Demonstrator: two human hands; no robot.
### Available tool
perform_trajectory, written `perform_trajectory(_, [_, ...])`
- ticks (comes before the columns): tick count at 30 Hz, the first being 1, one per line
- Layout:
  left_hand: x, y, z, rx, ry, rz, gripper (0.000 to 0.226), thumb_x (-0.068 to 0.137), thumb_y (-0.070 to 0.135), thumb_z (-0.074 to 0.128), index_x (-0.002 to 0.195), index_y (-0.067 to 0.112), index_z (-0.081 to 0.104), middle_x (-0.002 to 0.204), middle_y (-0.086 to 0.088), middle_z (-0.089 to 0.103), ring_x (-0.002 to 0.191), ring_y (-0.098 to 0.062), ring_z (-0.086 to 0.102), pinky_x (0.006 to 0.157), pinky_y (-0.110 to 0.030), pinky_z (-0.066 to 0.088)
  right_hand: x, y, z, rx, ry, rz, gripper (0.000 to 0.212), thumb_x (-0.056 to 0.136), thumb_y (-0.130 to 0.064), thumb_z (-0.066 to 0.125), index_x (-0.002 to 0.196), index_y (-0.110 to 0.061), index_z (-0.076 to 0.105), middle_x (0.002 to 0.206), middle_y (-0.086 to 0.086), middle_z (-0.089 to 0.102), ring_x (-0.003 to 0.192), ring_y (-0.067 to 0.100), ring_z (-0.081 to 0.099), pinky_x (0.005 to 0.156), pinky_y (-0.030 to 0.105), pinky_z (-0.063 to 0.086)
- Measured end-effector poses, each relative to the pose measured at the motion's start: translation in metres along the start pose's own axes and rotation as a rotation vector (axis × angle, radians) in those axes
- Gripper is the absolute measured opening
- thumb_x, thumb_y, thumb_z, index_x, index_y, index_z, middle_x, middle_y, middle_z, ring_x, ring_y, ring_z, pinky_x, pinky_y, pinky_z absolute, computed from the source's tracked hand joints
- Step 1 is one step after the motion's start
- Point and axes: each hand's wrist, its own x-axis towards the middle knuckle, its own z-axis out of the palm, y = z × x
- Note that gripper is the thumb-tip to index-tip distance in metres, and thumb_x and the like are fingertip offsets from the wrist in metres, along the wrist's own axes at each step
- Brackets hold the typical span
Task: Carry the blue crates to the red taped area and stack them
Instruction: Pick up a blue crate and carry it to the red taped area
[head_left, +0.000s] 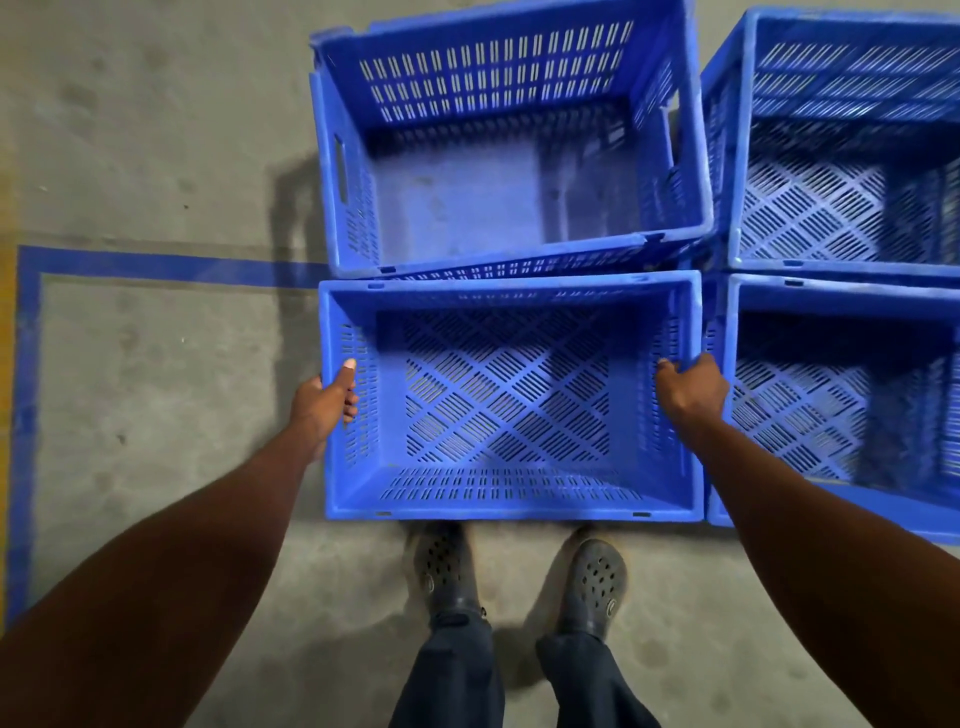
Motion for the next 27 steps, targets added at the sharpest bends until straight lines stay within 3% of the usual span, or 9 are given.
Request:
perform_trajectory(3, [0.005, -0.003, 0.002, -0.039, 0.023, -0.038, 0.046, 0.093, 0.053, 0.062, 0.073, 0.012, 0.053, 0.056, -0.002, 0.051, 0.04, -0.013, 0.042, 0.044, -0.025, 0.035, 0.002, 0.007, 0.007, 0.07, 0.01, 0.066, 0.04, 0.093, -0.038, 0.061, 0.1, 0.001, 0.059, 0.097, 0.025, 0.064, 0.085, 0.041, 0.062, 0.07, 0.043, 0.05])
perform_trajectory(6, [0.012, -0.005, 0.0, -0.037, 0.044, -0.055, 0.048, 0.091, 0.054, 0.063, 0.067, 0.015, 0.048, 0.049, 0.001, 0.044, 0.038, -0.013, 0.035, 0.043, -0.023, 0.031, 0.009, 0.014, 0.008, 0.284, -0.131, 0.184, 0.043, 0.086, -0.042, 0.069, 0.088, 0.001, 0.066, 0.075, 0.019, 0.069, 0.051, 0.028, 0.059, 0.048, 0.033, 0.047])
perform_trajectory(8, [0.016, -0.007, -0.001, -0.047, 0.049, -0.072, 0.043, 0.092, 0.048, 0.064, 0.068, 0.018, 0.046, 0.042, 0.006, 0.039, 0.032, -0.009, 0.031, 0.038, -0.019, 0.025, 0.013, 0.015, 0.005, 0.398, -0.245, 0.222, 0.041, 0.087, -0.041, 0.071, 0.078, -0.003, 0.059, 0.064, 0.018, 0.061, 0.042, 0.024, 0.049, 0.042, 0.029, 0.041])
perform_trajectory(10, [0.013, -0.007, -0.004, -0.046, 0.09, -0.086, 0.038, 0.093, 0.041, 0.064, 0.067, 0.02, 0.046, 0.039, 0.008, 0.038, 0.027, -0.006, 0.028, 0.035, -0.014, 0.021, 0.01, 0.014, -0.001, 0.439, -0.31, 0.228, 0.043, 0.088, -0.043, 0.07, 0.073, -0.008, 0.052, 0.059, 0.013, 0.049, 0.042, 0.023, 0.042, 0.043, 0.03, 0.038])
perform_trajectory(16, [-0.036, 0.019, -0.035, -0.039, 0.11, -0.081, 0.032, 0.09, 0.037, 0.065, 0.07, 0.019, 0.05, 0.045, 0.005, 0.038, 0.028, -0.007, 0.029, 0.034, -0.015, 0.021, -0.028, 0.003, -0.051, 0.504, -0.269, 0.148, 0.043, 0.086, -0.048, 0.07, 0.072, -0.013, 0.048, 0.051, 0.006, 0.043, 0.037, 0.018, 0.035, 0.041, 0.026, 0.03])
perform_trajectory(22, [-0.155, 0.105, -0.084, 0.004, 0.051, -0.027, 0.034, 0.093, 0.036, 0.064, 0.067, 0.019, 0.048, 0.052, 0.001, 0.037, 0.033, -0.009, 0.028, 0.04, -0.02, 0.021, -0.101, -0.017, -0.174, 0.523, -0.294, 0.11, 0.04, 0.09, -0.041, 0.067, 0.07, -0.015, 0.045, 0.053, 0.005, 0.039, 0.035, 0.015, 0.031, 0.041, 0.024, 0.027])
perform_trajectory(27, [-0.276, 0.183, -0.12, -0.008, -0.016, 0.06, 0.038, 0.093, 0.038, 0.063, 0.066, 0.017, 0.046, 0.044, 0.004, 0.038, 0.031, -0.012, 0.03, 0.043, -0.022, 0.027, -0.171, -0.026, -0.301, 0.571, -0.287, 0.069, 0.039, 0.091, -0.038, 0.065, 0.068, -0.015, 0.043, 0.052, 0.004, 0.038, 0.031, 0.015, 0.031, 0.042, 0.024, 0.028])
